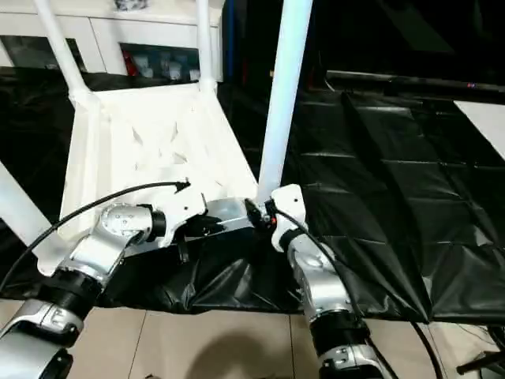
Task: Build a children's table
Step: Rotate leg to tighten
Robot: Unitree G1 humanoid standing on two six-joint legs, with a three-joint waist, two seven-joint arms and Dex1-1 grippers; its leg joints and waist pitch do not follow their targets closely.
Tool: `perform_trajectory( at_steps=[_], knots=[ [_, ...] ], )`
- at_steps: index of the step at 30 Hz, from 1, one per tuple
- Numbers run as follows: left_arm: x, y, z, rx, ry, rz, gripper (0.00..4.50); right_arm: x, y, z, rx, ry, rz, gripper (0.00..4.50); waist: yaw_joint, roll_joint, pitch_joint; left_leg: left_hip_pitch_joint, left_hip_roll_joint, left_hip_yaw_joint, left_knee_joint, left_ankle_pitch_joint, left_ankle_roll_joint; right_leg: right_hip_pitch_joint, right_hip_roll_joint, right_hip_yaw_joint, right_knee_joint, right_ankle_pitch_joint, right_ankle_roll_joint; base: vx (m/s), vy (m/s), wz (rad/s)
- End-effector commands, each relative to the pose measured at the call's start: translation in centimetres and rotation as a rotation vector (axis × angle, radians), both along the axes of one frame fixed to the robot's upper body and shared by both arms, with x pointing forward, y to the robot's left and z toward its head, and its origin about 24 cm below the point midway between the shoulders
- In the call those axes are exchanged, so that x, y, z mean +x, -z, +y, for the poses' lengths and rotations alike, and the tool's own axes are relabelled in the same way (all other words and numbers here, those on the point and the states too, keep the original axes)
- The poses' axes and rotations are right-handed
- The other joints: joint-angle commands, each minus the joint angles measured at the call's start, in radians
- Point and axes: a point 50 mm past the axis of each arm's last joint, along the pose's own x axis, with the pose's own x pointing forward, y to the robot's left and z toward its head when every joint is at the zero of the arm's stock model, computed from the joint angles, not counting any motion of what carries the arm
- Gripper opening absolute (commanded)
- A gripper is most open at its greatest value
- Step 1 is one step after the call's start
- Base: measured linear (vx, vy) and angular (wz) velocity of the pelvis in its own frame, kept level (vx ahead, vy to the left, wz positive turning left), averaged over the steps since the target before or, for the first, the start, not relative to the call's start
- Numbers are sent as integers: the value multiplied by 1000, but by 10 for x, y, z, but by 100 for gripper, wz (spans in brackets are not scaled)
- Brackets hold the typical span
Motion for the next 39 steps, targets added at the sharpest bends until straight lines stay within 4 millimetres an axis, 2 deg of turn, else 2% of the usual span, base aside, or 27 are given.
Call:
perform_trajectory(
  at_steps=[1, 2, 4, 5, 6, 8, 9, 10, 11, 12, 14, 15, 17, 19, 20, 23, 25, 29, 33, 34, 35, 36, 37, 38, 39],
  knots=[
    [-10, -1, -26, -60, 133, 14, 0, 1, -24, 30, 9, -243, -94, 373, -2, -1, -62, -2, 55, -27, -72, -171, 60, 52, -71, 70, -73, -166, -195, 0, 0, 0],
    [-13, -2, -11, -48, 191, 30, 0, 1, -26, 10, -29, -335, -81, 373, 0, -2, -65, -3, 54, -26, -68, -141, 78, 55, -71, 70, -66, -115, -212, 0, 0, 0],
    [-14, -3, -1, -38, 228, 44, 0, 2, -27, -2, -52, -401, -69, 373, 1, 1, -66, -5, 53, -24, -64, -117, 114, 59, -71, 69, -61, -74, -233, 0, 0, 0],
    [-14, -3, 6, -35, 248, 55, 0, -2, -27, -8, -82, -510, -43, 373, 1, -2, -64, -4, 53, -24, -63, -116, 125, 57, -72, 69, -60, -76, -238, 0, 0, 0],
    [-13, -3, 10, -36, 252, 61, 0, -5, -26, -10, -96, -573, -27, 373, 4, 1, -64, -1, 54, -21, -62, -122, 127, 56, -72, 70, -61, -76, -244, 0, 0, 0],
    [-14, -3, 18, -14, 280, 74, 0, -7, -24, -17, -157, -642, 4, 373, 6, -1, -63, -3, 54, -23, -63, -130, 125, 59, -70, 67, -62, -93, -243, 0, 0, 0],
    [-14, -3, 18, -12, 282, 75, 0, -6, -24, -17, -162, -642, 6, 373, 7, 0, -61, -2, 57, -23, -65, -139, 113, 57, -70, 67, -64, -117, -240, 0, 0, 0],
    [-13, -4, 23, 5, 285, 78, 0, -6, -23, -22, -187, -680, 28, 373, 6, -5, -61, -1, 58, -22, -65, -146, 106, 56, -70, 68, -66, -131, -238, 0, 0, 0],
    [-12, -5, 28, 12, 289, 84, 0, -6, -23, -25, -204, -709, 48, 373, 9, -3, -61, 0, 55, -22, -64, -164, 94, 56, -70, 66, -67, -171, -236, 0, 0, 0],
    [-11, -6, 30, 16, 292, 88, 0, -6, -23, -28, -213, -729, 62, 373, 13, -5, -59, 2, 57, -21, -64, -174, 86, 54, -72, 67, -71, -201, -226, 0, 0, 0],
    [-8, -9, 36, 31, 298, 91, 0, -4, -24, -33, -252, -775, 85, 373, 13, -4, -59, 1, 58, -22, -64, -174, 74, 53, -72, 66, -70, -221, -225, 0, 0, 0],
    [-7, -10, 37, 35, 301, 97, 0, -4, -23, -34, -267, -791, 95, 350, 16, -5, -60, 2, 60, -22, -64, -170, 70, 52, -73, 67, -69, -212, -224, 0, 0, 0],
    [-4, -13, 40, 48, 308, 97, 0, 0, -25, -35, -292, -800, 98, 340, 18, -5, -61, 3, 60, -21, -64, -160, 66, 52, -72, 67, -66, -192, -231, 0, 0, 0],
    [-3, -15, 41, 50, 314, 94, 0, 2, -27, -34, -285, -805, 97, 334, 21, -5, -62, 3, 61, -21, -63, -148, 69, 54, -73, 68, -62, -162, -239, 0, 0, 0],
    [-1, -16, 42, 48, 318, 93, 0, 4, -29, -33, -264, -813, 100, 311, 23, -5, -63, 2, 59, -20, -62, -140, 75, 54, -71, 67, -61, -144, -244, 0, 0, 0],
    [0, -16, 42, 39, 317, 94, 0, 4, -30, -31, -251, -825, 100, 295, 28, -5, -66, 3, 62, -20, -60, -118, 84, 55, -72, 67, -53, -97, -259, 0, 0, 0],
    [0, -16, 42, 38, 319, 96, 0, 3, -28, -30, -248, -834, 109, 284, 29, -11, -65, 1, 62, -20, -60, -121, 84, 56, -74, 67, -53, -104, -259, 0, 0, 0],
    [-2, -13, 42, 36, 325, 111, 0, 1, -25, -29, -225, -862, 123, 274, 33, -10, -64, 2, 63, -20, -61, -123, 77, 55, -75, 67, -55, -133, -249, 0, 0, 0],
    [2, -3, 36, 109, 221, 82, 0, 3, -19, -22, -159, -723, 87, 272, 33, -4, -62, 4, 65, -22, -64, -135, 66, 52, -75, 68, -56, -133, -250, 0, 0, 0],
    [3, -1, 34, 117, 199, 78, 0, 4, -18, -20, -143, -676, 82, 272, 30, -8, -59, 5, 62, -24, -66, -171, 49, 53, -78, 68, -66, -199, -234, 0, 0, 0],
    [5, 1, 23, 91, 163, 64, 0, 9, -13, -15, -110, -530, 78, 272, 28, -6, -57, 7, 62, -23, -68, -177, 40, 51, -79, 70, -71, -225, -227, 0, 0, 0],
    [5, 1, 21, 86, 158, 61, 0, 9, -12, -14, -105, -507, 77, 272, 22, -3, -53, 10, 61, -26, -71, -209, 18, 46, -79, 70, -78, -283, -211, 0, 0, 0],
    [5, 3, 12, 68, 142, 53, 0, 10, -9, -10, -85, -437, 64, 272, 22, -5, -55, 12, 60, -28, -70, -222, 10, 47, -81, 68, -82, -317, -200, 0, 0, 0],
    [3, 5, -4, 46, 140, 49, 0, 9, -5, 0, -44, -348, 59, 272, 20, 1, -55, 10, 57, -32, -71, -235, 0, 49, -82, 67, -86, -363, -182, 0, 0, 0],
    [2, 6, -9, 41, 138, 46, 0, 9, -3, 3, -31, -321, 62, 272, 14, 5, -54, 11, 61, -33, -76, -241, -9, 46, -79, 67, -91, -361, -172, 0, 0, 0]
  ],
)
